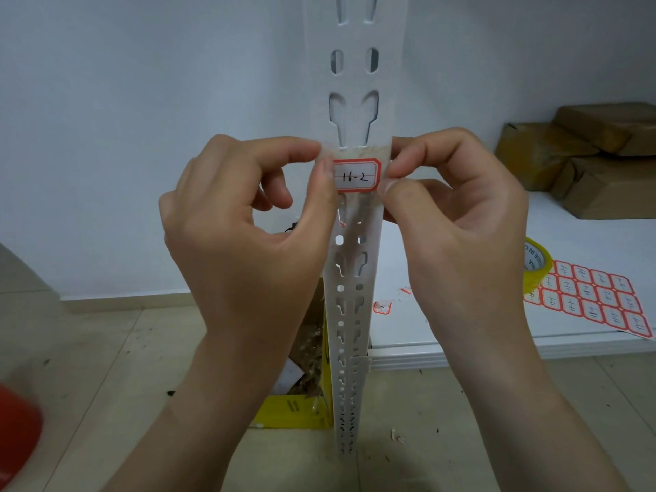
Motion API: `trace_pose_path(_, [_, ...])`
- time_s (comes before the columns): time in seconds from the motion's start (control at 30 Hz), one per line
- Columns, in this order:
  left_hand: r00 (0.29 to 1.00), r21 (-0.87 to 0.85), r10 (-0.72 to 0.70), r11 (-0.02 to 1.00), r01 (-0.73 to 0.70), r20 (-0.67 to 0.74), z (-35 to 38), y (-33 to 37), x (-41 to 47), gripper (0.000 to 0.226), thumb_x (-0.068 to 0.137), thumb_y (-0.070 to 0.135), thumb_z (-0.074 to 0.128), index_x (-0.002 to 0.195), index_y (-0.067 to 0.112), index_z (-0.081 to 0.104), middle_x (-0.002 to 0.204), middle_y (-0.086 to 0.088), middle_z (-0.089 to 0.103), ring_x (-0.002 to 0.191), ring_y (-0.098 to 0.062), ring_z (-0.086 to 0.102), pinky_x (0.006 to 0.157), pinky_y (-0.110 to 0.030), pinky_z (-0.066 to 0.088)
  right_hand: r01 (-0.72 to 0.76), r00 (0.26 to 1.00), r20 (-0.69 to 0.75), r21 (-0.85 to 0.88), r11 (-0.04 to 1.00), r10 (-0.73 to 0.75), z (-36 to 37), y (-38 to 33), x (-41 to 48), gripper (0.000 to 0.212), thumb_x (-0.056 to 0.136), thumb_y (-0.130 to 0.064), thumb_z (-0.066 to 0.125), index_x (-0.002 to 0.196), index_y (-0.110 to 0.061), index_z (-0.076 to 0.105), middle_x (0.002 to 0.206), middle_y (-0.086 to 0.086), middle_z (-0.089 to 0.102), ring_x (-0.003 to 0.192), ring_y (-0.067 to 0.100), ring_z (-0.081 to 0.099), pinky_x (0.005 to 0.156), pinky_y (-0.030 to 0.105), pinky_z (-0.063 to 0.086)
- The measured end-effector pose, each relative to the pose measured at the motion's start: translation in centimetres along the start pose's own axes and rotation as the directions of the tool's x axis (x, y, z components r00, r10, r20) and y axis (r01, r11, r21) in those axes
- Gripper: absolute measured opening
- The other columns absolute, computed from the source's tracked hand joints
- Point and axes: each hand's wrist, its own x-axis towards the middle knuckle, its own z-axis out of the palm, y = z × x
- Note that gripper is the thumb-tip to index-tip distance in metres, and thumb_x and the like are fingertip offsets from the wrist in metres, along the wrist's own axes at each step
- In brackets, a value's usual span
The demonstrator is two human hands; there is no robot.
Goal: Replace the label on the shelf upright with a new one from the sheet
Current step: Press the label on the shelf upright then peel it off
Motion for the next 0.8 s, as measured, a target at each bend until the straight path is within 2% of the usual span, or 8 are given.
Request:
trace_pose_path(0.07, [0.999,0.005,0.036,0.999,-0.036,-0.004,0.04,-0.24,-0.20,0.004,0.100,0.023,0.073,0.097,0.026,0.073,0.071,0.002,0.056,0.069,-0.018,0.052,0.066,-0.055,0.048,0.001,1.000,-0.003,-0.007,1.000,-0.001,-0.03,0.03,0.02,0.021,0.093,0.008,0.060,0.086,-0.012,0.061,0.111,0.008,0.075,0.087,0.013,0.079,0.068,0.025,0.064])
trace_pose_path(0.27, [0.996,0.041,0.083,0.996,-0.083,-0.018,0.11,-0.80,-0.47,0.012,0.101,0.025,0.075,0.092,0.020,0.081,0.062,-0.002,0.064,0.061,-0.030,0.058,0.062,-0.056,0.046,-0.002,1.000,-0.011,-0.013,1.000,0.002,-0.07,0.17,0.01,0.018,0.091,0.005,0.060,0.087,-0.012,0.062,0.113,0.008,0.075,0.088,0.019,0.079,0.069,0.032,0.066])
trace_pose_path(0.6, [0.998,0.057,0.055,0.997,-0.054,-0.024,0.12,-0.55,-0.31,0.014,0.101,0.029,0.075,0.089,0.024,0.079,0.063,0.000,0.064,0.063,-0.027,0.059,0.065,-0.057,0.048,-0.008,1.000,-0.003,0.029,1.000,0.008,-0.14,0.03,0.04,0.021,0.090,0.010,0.060,0.085,-0.011,0.061,0.109,0.011,0.074,0.084,0.018,0.079,0.067,0.032,0.065])
trace_pose_path(0.8, [0.999,0.044,0.040,0.998,-0.040,-0.007,0.14,-0.18,-0.12,0.011,0.100,0.026,0.074,0.090,0.026,0.078,0.061,0.002,0.056,0.061,-0.024,0.054,0.064,-0.057,0.048,-0.015,1.000,0.005,0.044,0.999,0.015,-0.10,0.13,0.05,0.020,0.090,0.008,0.060,0.086,-0.011,0.061,0.112,0.012,0.074,0.085,0.018,0.079,0.066,0.024,0.061])
